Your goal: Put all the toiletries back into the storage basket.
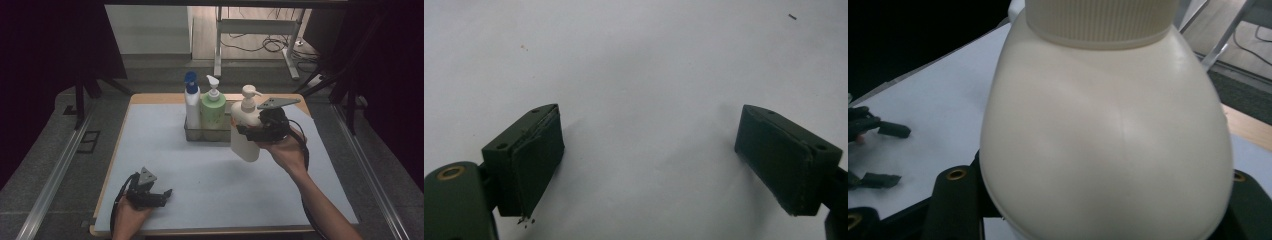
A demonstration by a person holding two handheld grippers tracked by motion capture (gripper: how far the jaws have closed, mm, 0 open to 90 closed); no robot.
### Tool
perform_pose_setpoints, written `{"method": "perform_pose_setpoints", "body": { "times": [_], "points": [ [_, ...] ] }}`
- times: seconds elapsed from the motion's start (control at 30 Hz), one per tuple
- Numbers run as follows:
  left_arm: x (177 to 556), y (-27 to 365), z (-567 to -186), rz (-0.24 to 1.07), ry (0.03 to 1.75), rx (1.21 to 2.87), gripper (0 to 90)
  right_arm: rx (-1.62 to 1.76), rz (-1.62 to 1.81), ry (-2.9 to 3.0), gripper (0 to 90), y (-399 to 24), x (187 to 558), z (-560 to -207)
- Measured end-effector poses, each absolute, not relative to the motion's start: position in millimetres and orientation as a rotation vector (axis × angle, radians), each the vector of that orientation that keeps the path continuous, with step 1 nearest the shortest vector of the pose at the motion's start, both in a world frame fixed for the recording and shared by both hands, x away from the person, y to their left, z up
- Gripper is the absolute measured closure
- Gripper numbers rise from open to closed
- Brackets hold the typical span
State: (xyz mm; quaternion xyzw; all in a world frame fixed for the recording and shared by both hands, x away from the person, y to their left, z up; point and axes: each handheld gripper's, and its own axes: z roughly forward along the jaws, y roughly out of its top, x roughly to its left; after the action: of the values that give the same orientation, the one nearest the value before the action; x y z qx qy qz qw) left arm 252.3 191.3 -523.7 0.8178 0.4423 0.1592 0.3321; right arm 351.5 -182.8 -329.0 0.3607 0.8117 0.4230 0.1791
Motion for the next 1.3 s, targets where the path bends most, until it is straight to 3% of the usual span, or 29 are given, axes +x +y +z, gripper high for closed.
{"method": "perform_pose_setpoints", "body": {
  "times": [1.3],
  "points": [
    [253, 192, -524, 0.417, 1.152, 2.141, 12.2, 1.202, 1.177, 2.092, 37.6, -184, 430, -328]
  ]
}}
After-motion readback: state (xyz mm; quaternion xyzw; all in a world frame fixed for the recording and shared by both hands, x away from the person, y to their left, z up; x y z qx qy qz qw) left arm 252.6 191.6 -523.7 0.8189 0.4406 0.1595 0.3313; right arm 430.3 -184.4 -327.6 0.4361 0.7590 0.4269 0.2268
